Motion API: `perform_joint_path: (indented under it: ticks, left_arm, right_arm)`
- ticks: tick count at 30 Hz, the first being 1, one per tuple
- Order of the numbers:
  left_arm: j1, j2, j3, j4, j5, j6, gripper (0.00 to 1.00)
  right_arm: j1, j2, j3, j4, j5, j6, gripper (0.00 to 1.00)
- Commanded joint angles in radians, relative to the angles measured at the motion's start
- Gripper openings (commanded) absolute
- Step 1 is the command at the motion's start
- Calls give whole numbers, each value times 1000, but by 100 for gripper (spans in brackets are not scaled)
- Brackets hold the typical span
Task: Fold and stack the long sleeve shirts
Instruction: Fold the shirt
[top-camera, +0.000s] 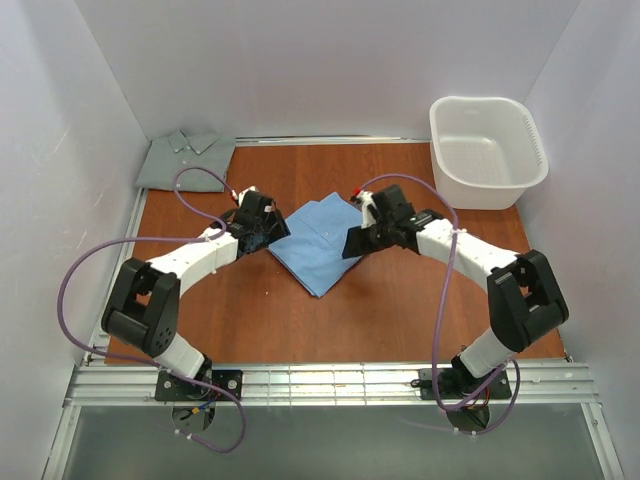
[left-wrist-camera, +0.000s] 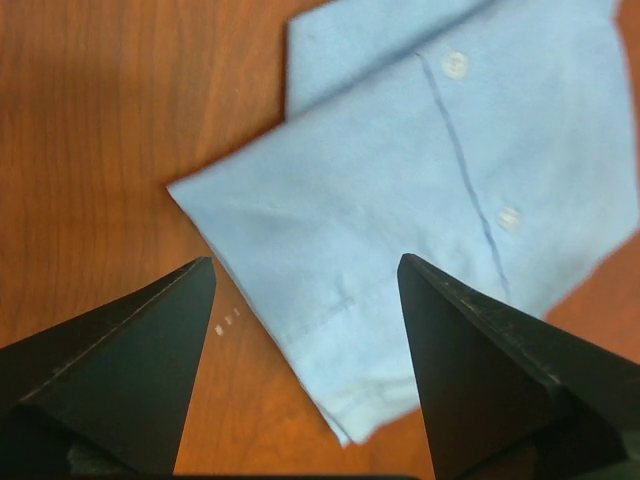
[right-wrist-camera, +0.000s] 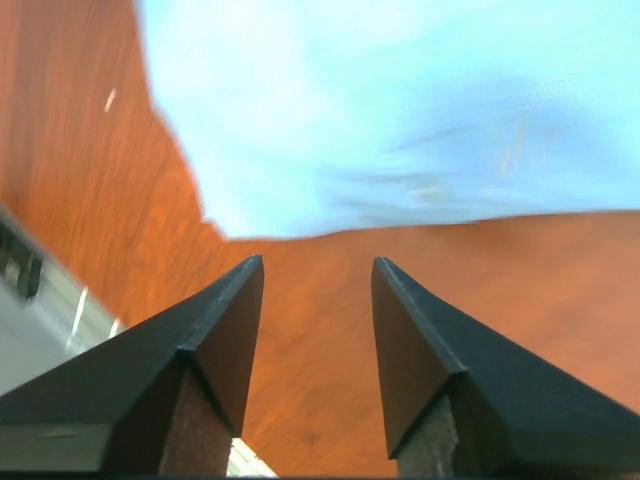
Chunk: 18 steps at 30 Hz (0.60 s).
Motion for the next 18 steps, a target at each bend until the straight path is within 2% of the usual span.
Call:
perform_joint_path:
  ticks: [1,6,10,12,13,14,17,18]
  left_arm:
    - [-48,-106,1,-113,-36,-55,71]
    - [-107,-146,-102,-95,42,-156,72]
    - [-123,-147,-175,-46,88,-215,72]
    - [-138,-181,-214,24,125,-253,79]
    - [-143,-196,-251,46,130,-264,80]
    - [-146,-225,-263,62,130,-273,81]
    - [-146,-270,-295,71,102,-287,85]
    - [-146,-297,-303,66,72,-287,89]
  right_arm:
    - [-74,-43,36,-33,58,-51,42]
    - [-123,-19,66,-33,87,-62,43]
    - [-114,-12,44,-29,39,-76,43]
    - [-89,-34,18,-13,55,-91,43]
    - [-77,-45,-14,-1,56,-102,44]
    - [-47,-74,-29,11,58,-131,49]
    - [39,-115,-57,31,107,-212,56]
    - [65,-121,-59,31,157,-232,61]
